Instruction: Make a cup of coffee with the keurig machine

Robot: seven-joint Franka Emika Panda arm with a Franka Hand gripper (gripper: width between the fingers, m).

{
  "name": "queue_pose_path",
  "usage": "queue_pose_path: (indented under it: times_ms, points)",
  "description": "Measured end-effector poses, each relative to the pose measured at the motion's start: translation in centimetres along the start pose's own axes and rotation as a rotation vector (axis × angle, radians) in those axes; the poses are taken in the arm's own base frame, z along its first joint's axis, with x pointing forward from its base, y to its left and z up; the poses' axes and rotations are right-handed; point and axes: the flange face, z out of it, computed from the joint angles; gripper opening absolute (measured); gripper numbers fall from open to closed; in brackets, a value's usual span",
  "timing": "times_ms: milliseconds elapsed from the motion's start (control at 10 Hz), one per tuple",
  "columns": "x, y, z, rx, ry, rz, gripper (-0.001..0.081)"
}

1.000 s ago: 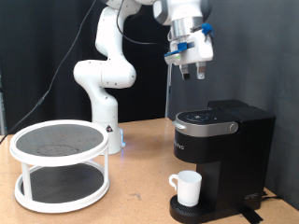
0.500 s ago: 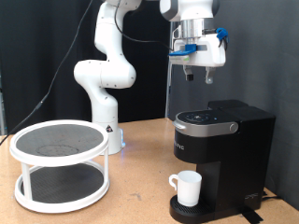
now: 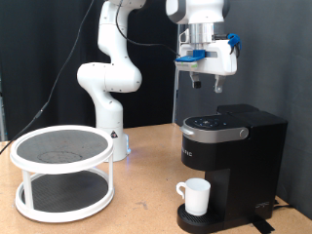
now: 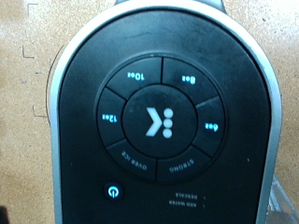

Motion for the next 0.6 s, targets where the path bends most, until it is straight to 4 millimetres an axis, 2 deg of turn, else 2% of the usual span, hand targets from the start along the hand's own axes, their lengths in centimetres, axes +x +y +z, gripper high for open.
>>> queue_pose_path:
  times_ms: [400,500,600]
  points:
    - [0.1,-0.2,1.1,0.011,0.013,-0.023,0.0735]
    - [0.2,-0.2,1.2,0.011,0.013,-0.022,0.0641]
    - [0.2,-0.3,1.3,0.008,0.014,-0.021,0.0456]
